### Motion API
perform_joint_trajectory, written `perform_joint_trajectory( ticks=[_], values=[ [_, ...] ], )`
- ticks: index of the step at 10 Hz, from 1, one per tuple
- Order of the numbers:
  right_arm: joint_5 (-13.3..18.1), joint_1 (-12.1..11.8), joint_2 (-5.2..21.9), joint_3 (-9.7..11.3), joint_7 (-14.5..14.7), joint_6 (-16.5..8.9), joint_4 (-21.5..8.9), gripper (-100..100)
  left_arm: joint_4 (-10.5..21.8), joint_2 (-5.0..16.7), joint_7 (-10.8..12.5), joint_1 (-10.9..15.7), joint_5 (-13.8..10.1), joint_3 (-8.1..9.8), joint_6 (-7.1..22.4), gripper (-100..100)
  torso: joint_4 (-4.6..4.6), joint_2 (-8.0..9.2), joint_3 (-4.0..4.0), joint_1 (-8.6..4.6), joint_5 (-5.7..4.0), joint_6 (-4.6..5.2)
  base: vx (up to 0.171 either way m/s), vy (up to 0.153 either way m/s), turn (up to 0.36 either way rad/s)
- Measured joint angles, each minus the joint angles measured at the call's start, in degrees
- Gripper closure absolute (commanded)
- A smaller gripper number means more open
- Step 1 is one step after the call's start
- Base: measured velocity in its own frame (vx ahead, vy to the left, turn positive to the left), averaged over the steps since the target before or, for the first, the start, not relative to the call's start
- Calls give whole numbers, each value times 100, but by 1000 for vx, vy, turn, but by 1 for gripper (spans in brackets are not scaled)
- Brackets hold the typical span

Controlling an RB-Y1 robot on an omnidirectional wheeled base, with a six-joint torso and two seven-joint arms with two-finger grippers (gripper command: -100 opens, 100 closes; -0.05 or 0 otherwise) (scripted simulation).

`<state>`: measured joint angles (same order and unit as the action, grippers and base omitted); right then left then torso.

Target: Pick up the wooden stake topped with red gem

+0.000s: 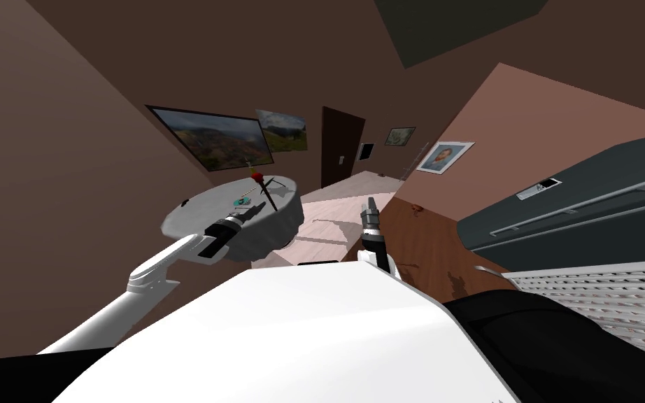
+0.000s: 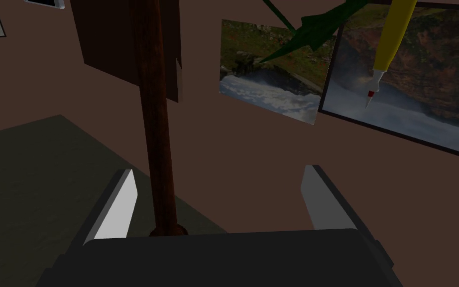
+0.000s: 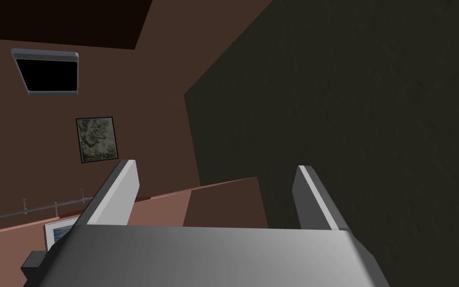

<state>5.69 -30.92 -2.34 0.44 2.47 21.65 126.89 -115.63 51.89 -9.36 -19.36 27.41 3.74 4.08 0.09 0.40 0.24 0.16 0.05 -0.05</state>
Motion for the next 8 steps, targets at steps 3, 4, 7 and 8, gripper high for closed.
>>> perform_joint_trajectory(
  ticks=[3, 4, 7, 8],
  values=[
    [0, -1, -1, 1, 0, 0, 0, 0, 299, -304, -171, 109, 150, -26, -173, -100, -5, -25, -14, -25, -5, 2, -33, -26, -52],
    [0, -1, -1, 1, 0, 0, 0, 0, 409, -419, -240, 179, 211, -62, -229, -100, -6, -27, -16, -31, -7, 2, -16, -53, -78],
    [0, -2, -1, 1, 0, 0, 0, 0, 668, -707, -434, 372, 381, -125, -397, -100, -13, -58, -33, -35, -9, 3, 39, -41, -69],
    [0, -2, 0, 0, 0, 0, 0, 0, 677, -717, -448, 379, 388, -128, -409, 0, -12, -52, -31, -25, -8, 1, 0, 0, 0]
  ],
)
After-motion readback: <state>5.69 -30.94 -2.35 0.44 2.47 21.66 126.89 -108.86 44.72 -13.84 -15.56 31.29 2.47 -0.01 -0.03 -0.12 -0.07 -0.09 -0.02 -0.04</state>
